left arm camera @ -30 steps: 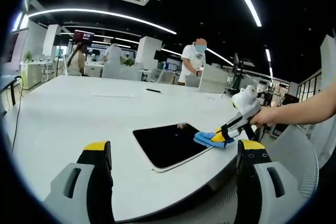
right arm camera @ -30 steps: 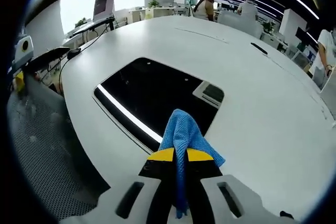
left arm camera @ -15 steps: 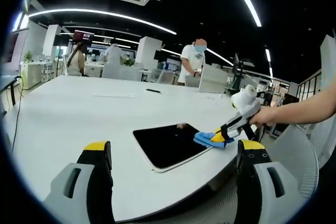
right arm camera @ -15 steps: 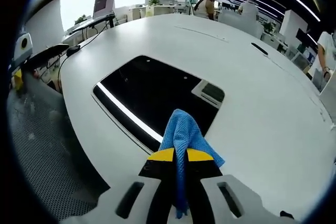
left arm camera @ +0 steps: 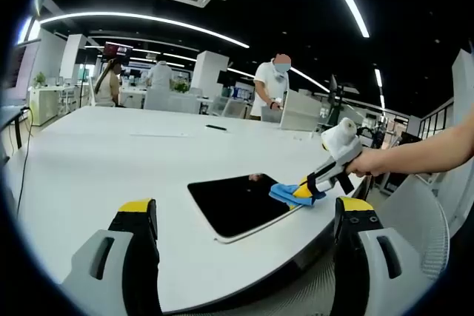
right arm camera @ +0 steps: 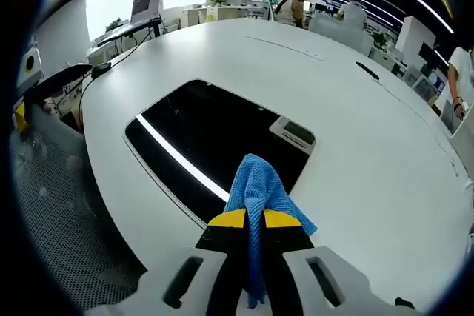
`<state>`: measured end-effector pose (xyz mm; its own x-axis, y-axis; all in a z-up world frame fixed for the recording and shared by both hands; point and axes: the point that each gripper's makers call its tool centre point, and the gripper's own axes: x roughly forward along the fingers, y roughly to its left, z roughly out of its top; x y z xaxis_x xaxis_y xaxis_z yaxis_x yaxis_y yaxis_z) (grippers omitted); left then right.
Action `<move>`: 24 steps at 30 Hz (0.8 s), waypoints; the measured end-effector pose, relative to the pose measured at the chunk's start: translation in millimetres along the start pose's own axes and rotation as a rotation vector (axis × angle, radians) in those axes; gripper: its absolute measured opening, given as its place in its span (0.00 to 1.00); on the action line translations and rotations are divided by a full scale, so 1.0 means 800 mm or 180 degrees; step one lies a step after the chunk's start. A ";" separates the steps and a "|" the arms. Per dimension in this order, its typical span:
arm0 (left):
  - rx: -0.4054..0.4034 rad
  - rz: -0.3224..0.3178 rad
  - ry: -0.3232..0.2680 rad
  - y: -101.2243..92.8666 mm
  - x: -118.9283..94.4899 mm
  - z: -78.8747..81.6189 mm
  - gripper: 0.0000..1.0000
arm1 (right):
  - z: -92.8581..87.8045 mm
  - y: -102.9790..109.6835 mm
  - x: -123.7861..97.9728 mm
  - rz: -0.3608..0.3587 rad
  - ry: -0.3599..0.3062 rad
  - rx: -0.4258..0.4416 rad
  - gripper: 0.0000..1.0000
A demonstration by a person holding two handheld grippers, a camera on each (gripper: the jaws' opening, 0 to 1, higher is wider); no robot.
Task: Wipe the mirror surface with the cleaning cloth until all visible marks leave the cleaned area.
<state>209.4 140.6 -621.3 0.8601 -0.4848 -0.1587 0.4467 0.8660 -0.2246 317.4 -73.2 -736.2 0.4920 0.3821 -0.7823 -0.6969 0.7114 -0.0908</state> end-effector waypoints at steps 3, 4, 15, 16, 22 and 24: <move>0.0000 0.0000 0.0003 0.000 0.000 0.000 0.99 | 0.004 -0.003 0.004 -0.0008 -0.0001 0.0006 0.01; 0.0000 0.0000 0.0004 0.000 0.000 0.000 0.99 | 0.005 -0.004 0.005 -0.0009 0.0001 0.0017 0.01; 0.0015 -0.0003 0.0018 0.000 0.000 -0.001 0.99 | 0.021 -0.019 0.020 -0.0058 -0.0042 -0.0017 0.01; 0.0016 -0.0005 0.0021 0.000 0.000 -0.001 0.99 | 0.023 -0.020 0.021 -0.0067 -0.0048 -0.0024 0.01; 0.0016 -0.0007 0.0025 -0.001 0.000 -0.002 0.99 | 0.035 -0.032 0.032 -0.0109 -0.0051 0.0026 0.01; 0.0015 -0.0007 0.0029 0.000 0.000 -0.002 0.99 | 0.039 -0.035 0.036 -0.0122 -0.0037 0.0020 0.01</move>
<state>209.1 140.0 -622.7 0.8568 -0.4878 -0.1669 0.4498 0.8655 -0.2204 367.5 -64.0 -736.8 0.5244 0.3614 -0.7710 -0.6741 0.7294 -0.1166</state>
